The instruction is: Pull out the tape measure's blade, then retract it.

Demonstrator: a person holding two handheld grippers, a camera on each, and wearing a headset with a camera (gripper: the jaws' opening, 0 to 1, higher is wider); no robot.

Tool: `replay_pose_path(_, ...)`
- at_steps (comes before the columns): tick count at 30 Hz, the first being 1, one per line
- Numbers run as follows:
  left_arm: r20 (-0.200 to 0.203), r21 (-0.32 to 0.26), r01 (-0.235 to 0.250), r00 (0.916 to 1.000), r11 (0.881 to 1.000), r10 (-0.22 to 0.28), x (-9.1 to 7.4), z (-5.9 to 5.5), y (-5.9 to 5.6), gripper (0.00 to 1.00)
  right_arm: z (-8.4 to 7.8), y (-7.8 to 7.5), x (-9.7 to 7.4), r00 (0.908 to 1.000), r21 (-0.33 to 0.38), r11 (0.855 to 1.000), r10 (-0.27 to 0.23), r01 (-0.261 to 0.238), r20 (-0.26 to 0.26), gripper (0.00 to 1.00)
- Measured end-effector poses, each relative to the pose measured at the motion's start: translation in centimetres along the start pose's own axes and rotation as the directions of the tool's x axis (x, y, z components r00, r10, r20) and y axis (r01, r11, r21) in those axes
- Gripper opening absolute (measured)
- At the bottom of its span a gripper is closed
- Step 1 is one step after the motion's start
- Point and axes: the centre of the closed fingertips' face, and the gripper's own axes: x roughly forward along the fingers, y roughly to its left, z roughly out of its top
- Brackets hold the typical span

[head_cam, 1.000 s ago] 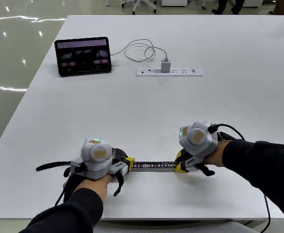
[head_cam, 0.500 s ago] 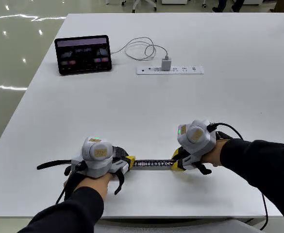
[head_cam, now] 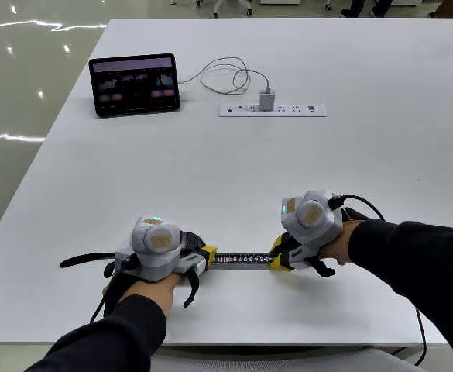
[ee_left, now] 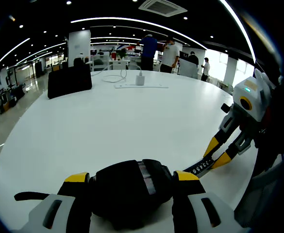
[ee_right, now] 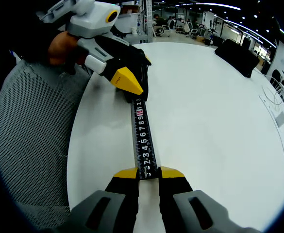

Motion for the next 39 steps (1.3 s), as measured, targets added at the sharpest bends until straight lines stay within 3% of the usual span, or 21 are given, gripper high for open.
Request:
replay_pose_path(21,0.003,-0.01,0.002,1.0,1.0,-0.002,-0.1,0.1,0.0,0.64,0.8,0.0,0.7,1.0,0.036,0.999,0.003,-0.003,0.006,0.11)
replay_pose_path(39,0.002,-0.014,0.006,1.0,1.0,-0.006,-0.1,0.1,0.1,0.63,1.6,0.2,1.3,0.9999,0.025,1.0,0.0,0.0,0.016,0.11)
